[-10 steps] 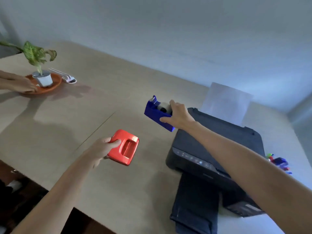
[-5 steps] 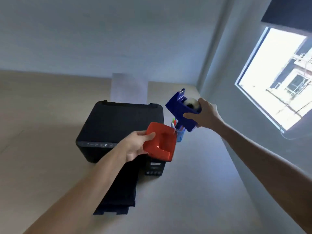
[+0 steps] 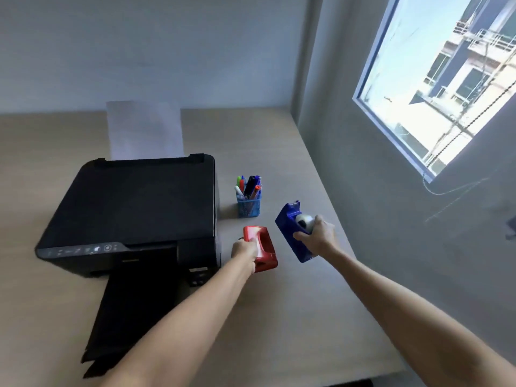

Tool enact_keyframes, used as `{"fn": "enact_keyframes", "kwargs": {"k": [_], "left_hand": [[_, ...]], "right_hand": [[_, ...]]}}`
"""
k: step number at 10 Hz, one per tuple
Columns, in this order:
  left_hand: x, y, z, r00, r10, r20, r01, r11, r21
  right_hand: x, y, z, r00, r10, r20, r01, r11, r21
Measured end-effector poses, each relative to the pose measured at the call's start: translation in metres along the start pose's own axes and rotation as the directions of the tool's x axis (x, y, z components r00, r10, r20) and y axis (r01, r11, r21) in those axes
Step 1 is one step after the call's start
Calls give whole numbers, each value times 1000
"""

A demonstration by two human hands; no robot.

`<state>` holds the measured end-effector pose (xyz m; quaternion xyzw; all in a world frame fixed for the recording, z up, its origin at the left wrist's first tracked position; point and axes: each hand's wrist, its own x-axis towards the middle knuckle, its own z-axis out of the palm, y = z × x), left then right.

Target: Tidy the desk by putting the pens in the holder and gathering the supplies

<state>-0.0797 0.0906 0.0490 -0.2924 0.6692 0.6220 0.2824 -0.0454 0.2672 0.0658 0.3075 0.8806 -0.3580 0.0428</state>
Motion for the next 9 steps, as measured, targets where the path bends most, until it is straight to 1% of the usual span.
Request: {"fn": "enact_keyframes", "kwargs": {"k": [1, 2, 4, 6, 8, 9], "left_hand": [[14, 11, 9, 996, 51, -78, -46, 997, 67], [32, 21, 17, 989, 88, -115, -70, 985, 155], [60, 29, 25, 981, 130, -141, -82, 949, 306], [72, 34, 25, 983, 108, -150, -52, 939, 340], [67, 36, 21, 984, 96, -148, -39, 937, 346], [59, 31, 23, 974, 122, -193, -49, 938, 344]], "right_hand": [[18, -3, 23, 998, 56, 7, -57, 996, 67], [35, -8, 41, 995, 102, 0, -102, 991, 92], [54, -20, 68, 987, 155, -35, -152, 986, 65], [57, -31, 86, 985, 172, -25, -170, 983, 61], [58, -36, 82, 983, 182, 16, -182, 983, 29], [52, -39, 78, 983, 186, 6, -186, 982, 44]]}}
